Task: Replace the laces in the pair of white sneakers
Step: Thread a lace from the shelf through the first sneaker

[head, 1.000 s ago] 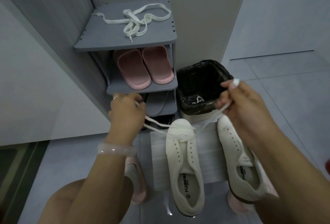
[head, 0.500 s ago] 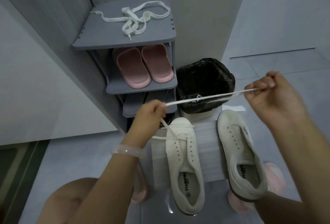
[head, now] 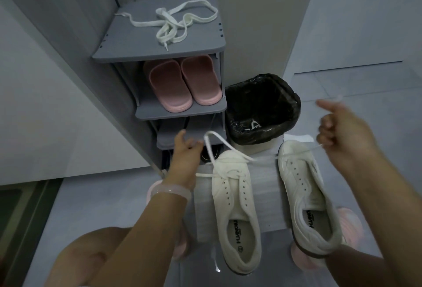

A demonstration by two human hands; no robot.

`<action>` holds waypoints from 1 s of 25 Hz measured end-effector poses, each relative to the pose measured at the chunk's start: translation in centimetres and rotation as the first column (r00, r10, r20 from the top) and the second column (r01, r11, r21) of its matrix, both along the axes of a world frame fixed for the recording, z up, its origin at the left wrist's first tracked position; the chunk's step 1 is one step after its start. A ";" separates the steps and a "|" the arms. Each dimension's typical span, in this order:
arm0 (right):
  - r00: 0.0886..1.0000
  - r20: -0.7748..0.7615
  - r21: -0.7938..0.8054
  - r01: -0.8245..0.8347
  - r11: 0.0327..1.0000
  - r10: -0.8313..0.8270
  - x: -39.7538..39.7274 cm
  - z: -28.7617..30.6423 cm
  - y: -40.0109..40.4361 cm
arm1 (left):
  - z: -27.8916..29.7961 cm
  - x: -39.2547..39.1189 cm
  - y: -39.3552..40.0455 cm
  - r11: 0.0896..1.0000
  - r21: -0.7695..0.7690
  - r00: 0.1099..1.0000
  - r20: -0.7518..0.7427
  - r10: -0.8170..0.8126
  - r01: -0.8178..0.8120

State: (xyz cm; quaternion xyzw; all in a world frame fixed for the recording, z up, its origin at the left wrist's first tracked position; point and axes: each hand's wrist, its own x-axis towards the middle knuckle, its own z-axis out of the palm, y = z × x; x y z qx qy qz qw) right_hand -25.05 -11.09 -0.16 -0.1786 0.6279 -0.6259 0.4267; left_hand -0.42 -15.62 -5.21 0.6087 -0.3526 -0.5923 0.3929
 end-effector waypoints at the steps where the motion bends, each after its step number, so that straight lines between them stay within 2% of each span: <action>1: 0.978 -0.149 0.078 -0.132 0.988 0.143 1.1 -0.8 0.2 | -0.1 -0.5 0.5 0.990 -0.046 0.986 0.112 -0.128 0.134; 2: 0.899 -0.310 0.182 -0.263 0.947 0.309 2.1 -1.7 0.4 | -0.2 -0.9 0.9 0.966 -0.067 0.947 0.225 -0.229 0.249; 4: 0.579 -0.533 0.419 -0.452 0.787 0.616 3.8 -4.0 1.0 | -1.5 -1.3 1.5 0.877 -0.043 0.798 0.437 -0.415 0.479; 5: 0.421 -0.557 0.518 -0.497 0.696 0.716 4.5 -5.2 1.3 | -2.1 -1.5 2.1 0.807 -0.005 0.678 0.546 -0.493 0.591; 6: 0.303 -0.555 0.588 -0.516 0.623 0.775 5.1 -6.3 1.7 | -2.8 -1.7 2.6 0.742 0.033 0.564 0.628 -0.537 0.670; 7: 0.224 -0.554 0.628 -0.520 0.579 0.802 5.6 -7.2 2.0 | -3.3 -2.0 3.1 0.705 0.055 0.492 0.677 -0.547 0.707; 8: 0.173 -0.560 0.650 -0.514 0.560 0.810 6.0 -7.9 2.2 | -3.6 -2.2 3.5 0.694 0.071 0.459 0.700 -0.547 0.717; 12: 0.065 -0.603 0.691 -0.455 0.561 0.795 7.2 -9.3 2.4 | -4.5 -2.9 4.2 0.704 0.042 0.459 0.731 -0.505 0.709; 18: -0.215 -0.612 0.757 -0.439 0.485 0.761 7.7 -8.9 2.2 | -5.2 -3.2 4.3 0.770 -0.022 0.580 0.672 -0.461 0.638; 21: -0.249 -0.651 0.742 -0.410 0.531 0.717 8.0 -9.0 2.3 | -5.2 -3.2 4.3 0.780 -0.012 0.602 0.643 -0.473 0.626; 25: -0.247 -0.621 0.765 -0.395 0.508 0.744 7.6 -9.1 2.1 | -5.5 -3.2 4.3 0.787 -0.012 0.614 0.633 -0.472 0.617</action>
